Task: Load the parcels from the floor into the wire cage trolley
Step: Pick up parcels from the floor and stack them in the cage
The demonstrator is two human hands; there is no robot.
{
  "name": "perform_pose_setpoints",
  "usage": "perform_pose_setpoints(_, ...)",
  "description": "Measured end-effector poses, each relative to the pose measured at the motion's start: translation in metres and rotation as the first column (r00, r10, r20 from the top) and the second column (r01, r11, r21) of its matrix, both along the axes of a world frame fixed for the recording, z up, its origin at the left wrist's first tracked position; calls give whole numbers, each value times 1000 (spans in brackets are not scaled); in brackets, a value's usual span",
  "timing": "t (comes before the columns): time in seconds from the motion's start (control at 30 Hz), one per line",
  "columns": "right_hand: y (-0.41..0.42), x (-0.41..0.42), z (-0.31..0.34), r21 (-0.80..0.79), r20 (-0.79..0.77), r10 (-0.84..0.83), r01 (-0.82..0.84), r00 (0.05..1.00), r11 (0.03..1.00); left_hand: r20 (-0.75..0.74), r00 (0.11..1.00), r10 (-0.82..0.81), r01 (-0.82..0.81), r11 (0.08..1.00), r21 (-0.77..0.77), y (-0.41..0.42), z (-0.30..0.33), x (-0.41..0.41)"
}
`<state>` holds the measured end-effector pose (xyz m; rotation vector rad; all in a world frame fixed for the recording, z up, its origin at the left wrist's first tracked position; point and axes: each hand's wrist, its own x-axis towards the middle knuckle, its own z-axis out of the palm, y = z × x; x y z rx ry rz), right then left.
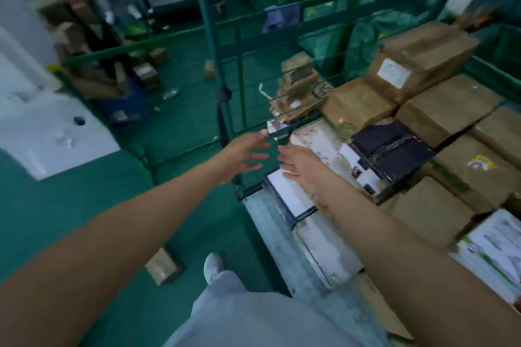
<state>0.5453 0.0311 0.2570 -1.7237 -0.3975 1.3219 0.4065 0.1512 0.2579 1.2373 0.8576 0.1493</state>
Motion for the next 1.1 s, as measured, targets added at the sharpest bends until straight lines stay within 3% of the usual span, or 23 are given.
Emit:
perform_pose_setpoints(0.23, 47, -132, -26, -50, 0, 295, -294, 956, 954, -63, 958, 281, -282, 960, -3, 19, -17, -167)
perform_pose_setpoints(0.53, 119, -358, -41, -87, -10, 625, -624, 780, 777, -145, 768, 624, -634, 773, -29, 18, -31, -429)
perform_pose_setpoints(0.77, 160, -523, -51, -45, -37, 753, -754, 656, 655, -164, 597, 786, -798, 602, -18, 7, -38, -594)
perform_pose_setpoints(1.1, 178, -656, -65, -84, -38, 879, -878, 475, 471, -157, 380, 912, -925, 374, -68, -23, -45, -722)
